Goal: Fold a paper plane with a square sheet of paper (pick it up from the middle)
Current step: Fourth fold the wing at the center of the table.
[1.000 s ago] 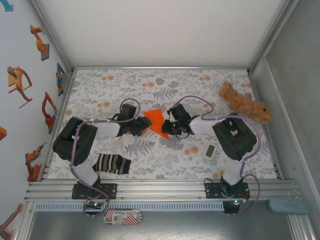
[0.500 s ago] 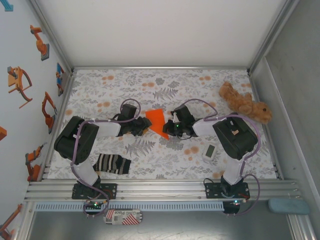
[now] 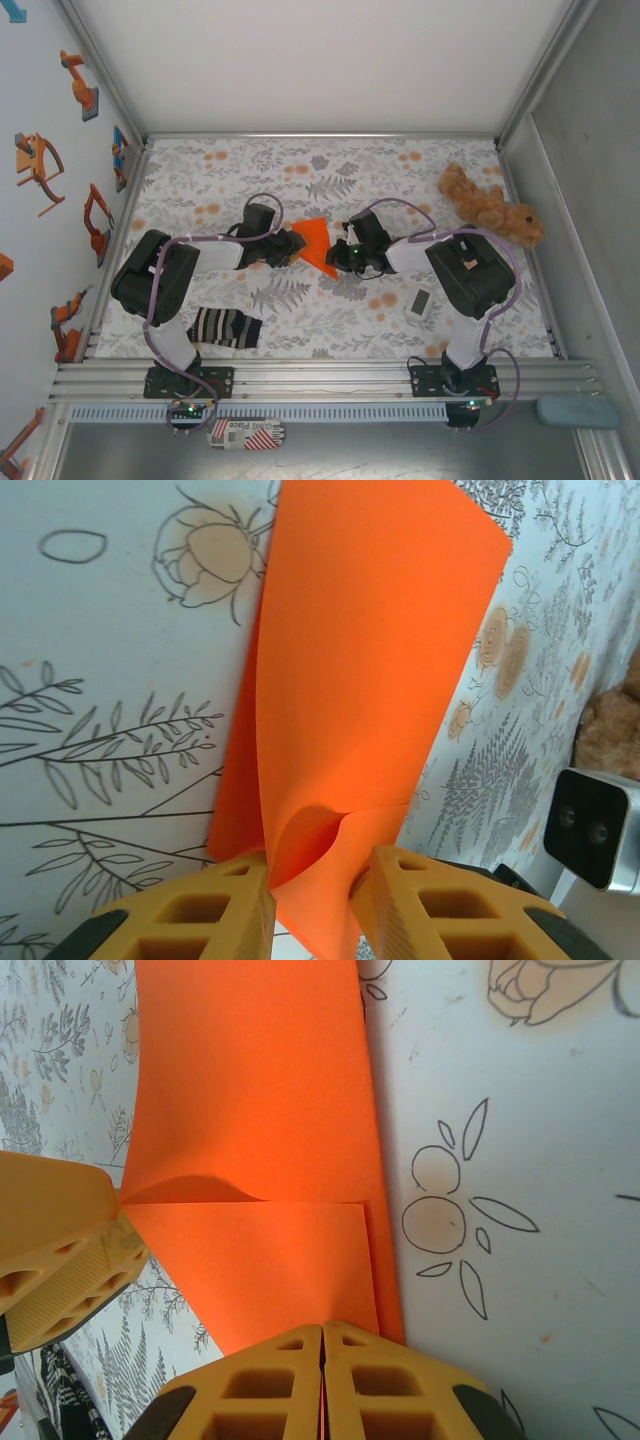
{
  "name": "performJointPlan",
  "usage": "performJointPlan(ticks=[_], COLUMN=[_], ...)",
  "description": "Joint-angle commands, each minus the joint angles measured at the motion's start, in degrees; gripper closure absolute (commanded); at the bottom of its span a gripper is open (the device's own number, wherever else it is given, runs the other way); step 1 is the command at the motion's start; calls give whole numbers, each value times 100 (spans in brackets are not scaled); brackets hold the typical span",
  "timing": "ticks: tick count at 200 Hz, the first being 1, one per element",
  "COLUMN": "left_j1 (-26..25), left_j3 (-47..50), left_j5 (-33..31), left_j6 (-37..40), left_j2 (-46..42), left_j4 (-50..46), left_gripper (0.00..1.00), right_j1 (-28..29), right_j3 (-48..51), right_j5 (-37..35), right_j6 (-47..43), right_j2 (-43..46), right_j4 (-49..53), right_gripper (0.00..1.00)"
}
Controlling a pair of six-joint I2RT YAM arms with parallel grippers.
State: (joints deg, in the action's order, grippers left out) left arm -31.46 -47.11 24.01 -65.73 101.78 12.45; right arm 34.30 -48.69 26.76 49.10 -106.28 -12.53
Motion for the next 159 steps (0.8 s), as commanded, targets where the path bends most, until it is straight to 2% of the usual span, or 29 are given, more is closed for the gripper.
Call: performJointPlan(ticks=[1, 61, 101, 135, 159], left_j1=[23, 39, 62, 97, 103], left_j3=[-127, -114, -139, -179, -275], left_j5=[192, 359, 352, 276, 139], left_j6=[100, 140, 87, 52, 43], left_j2=[43, 204, 283, 182, 43], left_j4=[126, 306, 379, 353, 147], left_gripper=[70, 71, 80, 96, 97], right_j1=[-20, -47, -74, -78, -65], right_j3=[170, 170, 97, 108, 205], right_j5=[-110, -23, 19, -141, -496], right_j6=[7, 0, -216, -757, -1296], right_j2=[-204, -124, 125, 579, 960], right_j4=[155, 29, -12, 117, 303], right_gripper=[91, 91, 89, 81, 77])
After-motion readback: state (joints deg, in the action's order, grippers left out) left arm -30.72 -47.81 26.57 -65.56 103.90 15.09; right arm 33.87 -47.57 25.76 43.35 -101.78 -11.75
